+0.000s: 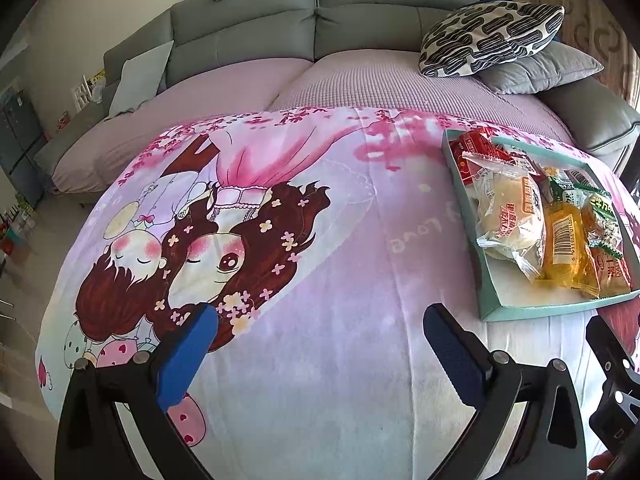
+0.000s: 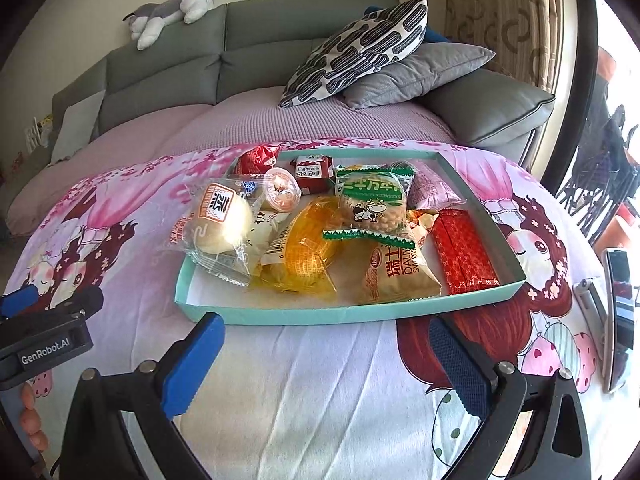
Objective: Organize snacks
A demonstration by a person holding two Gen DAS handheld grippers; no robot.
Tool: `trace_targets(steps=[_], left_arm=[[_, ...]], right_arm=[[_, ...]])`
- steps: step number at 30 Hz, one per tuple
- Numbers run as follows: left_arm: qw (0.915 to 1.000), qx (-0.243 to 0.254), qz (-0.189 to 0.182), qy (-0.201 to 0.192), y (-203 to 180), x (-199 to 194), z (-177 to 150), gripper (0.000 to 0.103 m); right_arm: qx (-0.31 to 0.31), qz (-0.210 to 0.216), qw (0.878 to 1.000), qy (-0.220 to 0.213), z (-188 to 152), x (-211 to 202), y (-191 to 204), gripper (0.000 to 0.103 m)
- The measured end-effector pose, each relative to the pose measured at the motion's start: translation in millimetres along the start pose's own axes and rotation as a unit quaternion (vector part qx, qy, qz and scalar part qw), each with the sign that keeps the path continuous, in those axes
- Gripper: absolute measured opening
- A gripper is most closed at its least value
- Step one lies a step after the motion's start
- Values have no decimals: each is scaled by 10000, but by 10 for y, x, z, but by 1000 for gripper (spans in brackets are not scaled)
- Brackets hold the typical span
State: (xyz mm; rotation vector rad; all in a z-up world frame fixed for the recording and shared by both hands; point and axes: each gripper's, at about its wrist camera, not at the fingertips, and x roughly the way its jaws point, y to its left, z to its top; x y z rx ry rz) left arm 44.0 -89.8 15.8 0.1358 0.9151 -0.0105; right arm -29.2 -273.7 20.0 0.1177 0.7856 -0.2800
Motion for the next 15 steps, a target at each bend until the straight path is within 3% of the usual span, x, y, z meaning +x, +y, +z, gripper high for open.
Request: trace_targets(steps=[15], left_arm=[[10000, -47, 38, -14, 42, 13, 64, 102]], right_arm=[[-37, 11, 10000, 13, 49, 33, 24, 103]])
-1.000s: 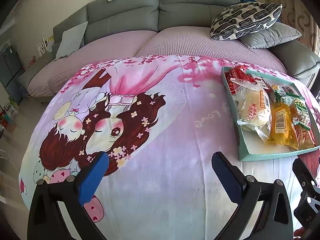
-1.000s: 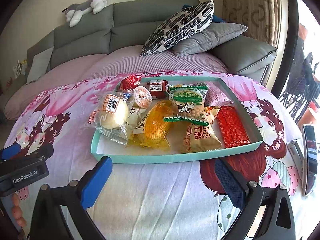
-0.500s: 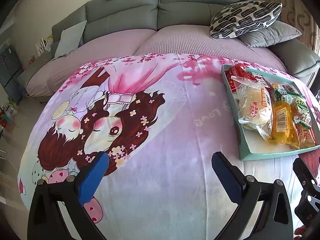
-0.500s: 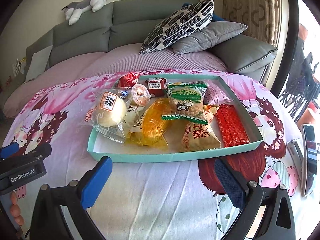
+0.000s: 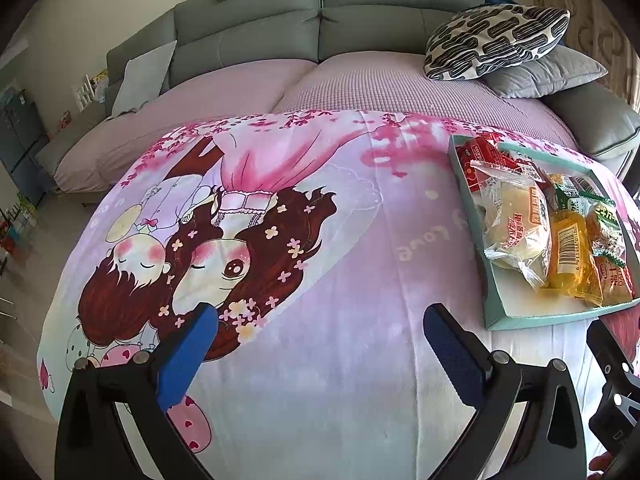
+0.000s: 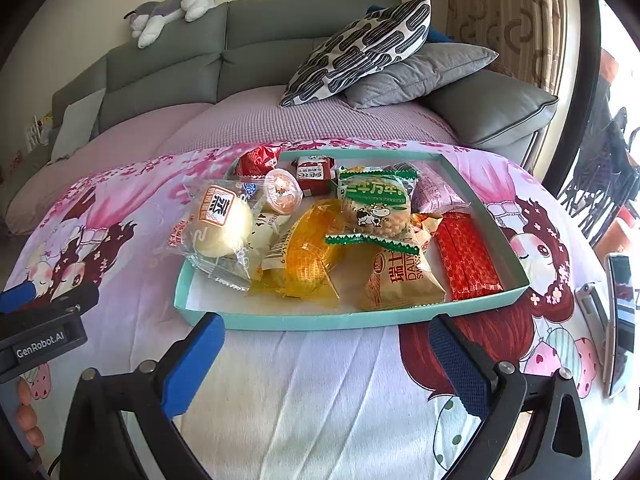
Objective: Organize snacks
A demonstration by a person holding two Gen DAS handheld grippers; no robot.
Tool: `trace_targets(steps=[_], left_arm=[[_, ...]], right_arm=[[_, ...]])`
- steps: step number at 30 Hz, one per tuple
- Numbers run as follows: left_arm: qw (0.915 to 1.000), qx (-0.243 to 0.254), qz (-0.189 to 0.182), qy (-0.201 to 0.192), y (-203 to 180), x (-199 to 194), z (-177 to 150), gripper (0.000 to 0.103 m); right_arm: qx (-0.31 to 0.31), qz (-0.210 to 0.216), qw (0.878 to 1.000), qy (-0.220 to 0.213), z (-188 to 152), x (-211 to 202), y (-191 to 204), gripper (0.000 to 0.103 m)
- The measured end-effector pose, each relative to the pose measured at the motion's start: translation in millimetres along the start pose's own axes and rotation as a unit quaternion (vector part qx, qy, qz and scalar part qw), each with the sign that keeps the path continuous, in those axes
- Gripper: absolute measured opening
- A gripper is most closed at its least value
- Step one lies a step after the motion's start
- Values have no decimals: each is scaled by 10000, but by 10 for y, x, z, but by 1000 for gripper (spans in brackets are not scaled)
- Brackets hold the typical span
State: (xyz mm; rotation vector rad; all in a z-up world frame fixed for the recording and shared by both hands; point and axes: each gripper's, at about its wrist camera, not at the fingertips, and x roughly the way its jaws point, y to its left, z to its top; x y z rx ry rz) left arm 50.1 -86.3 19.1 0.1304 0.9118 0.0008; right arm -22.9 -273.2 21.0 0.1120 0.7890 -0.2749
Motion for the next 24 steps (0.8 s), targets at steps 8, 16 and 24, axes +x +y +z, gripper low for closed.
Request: trace_targets(steps=[8, 16, 24], left_arm=[[10000, -42, 21, -22, 31, -21, 28, 102], [10000, -62, 20, -50, 46, -45, 45, 102], [10000, -66, 27, -53, 53, -51, 57, 102]], right_arm=[[-38, -14, 10000, -3, 31, -17, 15, 103], [-31, -28, 10000, -50, 62, -63, 6, 103], [-19, -35, 10000, -50, 76, -76, 4, 103]])
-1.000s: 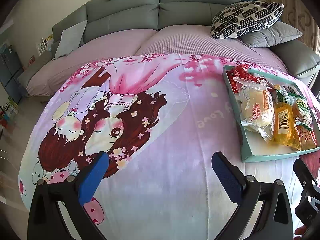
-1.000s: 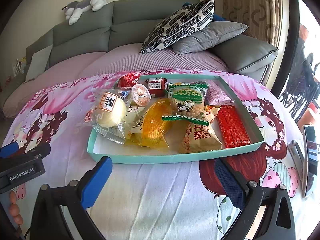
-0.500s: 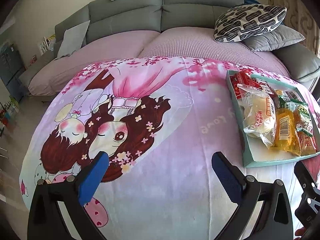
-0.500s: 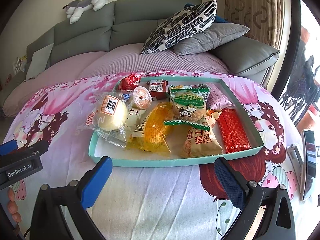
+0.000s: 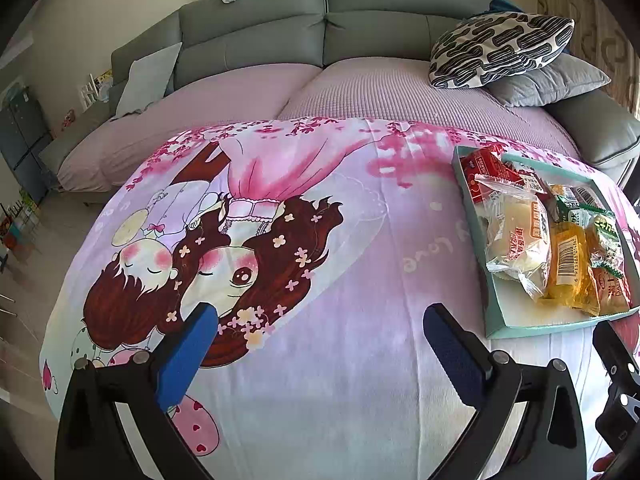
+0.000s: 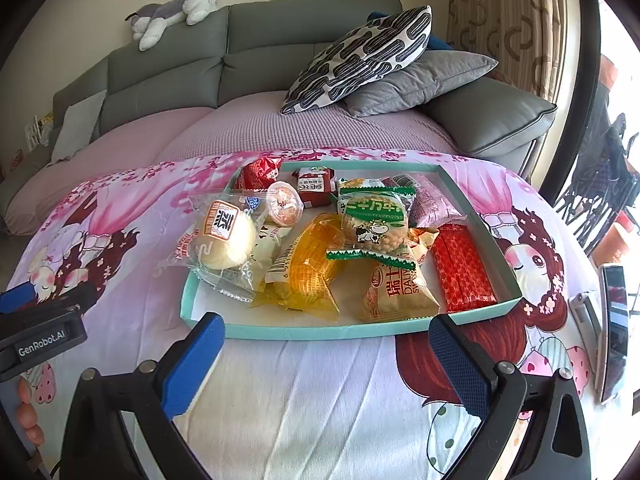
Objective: Organize snacks
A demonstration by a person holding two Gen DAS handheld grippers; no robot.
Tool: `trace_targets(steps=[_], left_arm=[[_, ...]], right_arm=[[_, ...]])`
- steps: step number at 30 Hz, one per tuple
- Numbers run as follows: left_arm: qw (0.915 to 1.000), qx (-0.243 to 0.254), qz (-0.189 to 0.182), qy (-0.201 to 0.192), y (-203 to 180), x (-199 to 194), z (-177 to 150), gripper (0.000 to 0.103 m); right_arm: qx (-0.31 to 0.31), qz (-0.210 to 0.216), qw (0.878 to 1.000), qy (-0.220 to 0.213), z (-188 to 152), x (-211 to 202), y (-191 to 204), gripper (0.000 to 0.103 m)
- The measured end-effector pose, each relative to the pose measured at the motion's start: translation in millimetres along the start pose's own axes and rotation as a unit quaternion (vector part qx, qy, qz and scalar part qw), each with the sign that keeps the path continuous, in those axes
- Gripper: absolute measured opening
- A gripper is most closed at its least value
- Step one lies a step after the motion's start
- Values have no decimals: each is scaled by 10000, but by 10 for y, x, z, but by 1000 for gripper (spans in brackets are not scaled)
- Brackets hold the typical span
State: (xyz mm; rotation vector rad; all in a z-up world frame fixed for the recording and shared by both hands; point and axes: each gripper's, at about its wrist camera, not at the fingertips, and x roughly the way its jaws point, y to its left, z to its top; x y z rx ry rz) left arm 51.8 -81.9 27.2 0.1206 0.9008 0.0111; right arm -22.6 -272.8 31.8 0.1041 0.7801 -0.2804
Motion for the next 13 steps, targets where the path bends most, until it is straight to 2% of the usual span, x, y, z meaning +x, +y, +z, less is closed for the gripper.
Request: trace_targets(steps=[9, 13], left_arm=[[10000, 19, 84, -20, -24, 13, -16, 102], [10000, -34, -8, 11, -11, 26, -7, 102]], right_arm=[[-2, 11, 10000, 36, -3, 17, -3, 103], [16, 6, 10000, 49, -7, 27, -9, 103]])
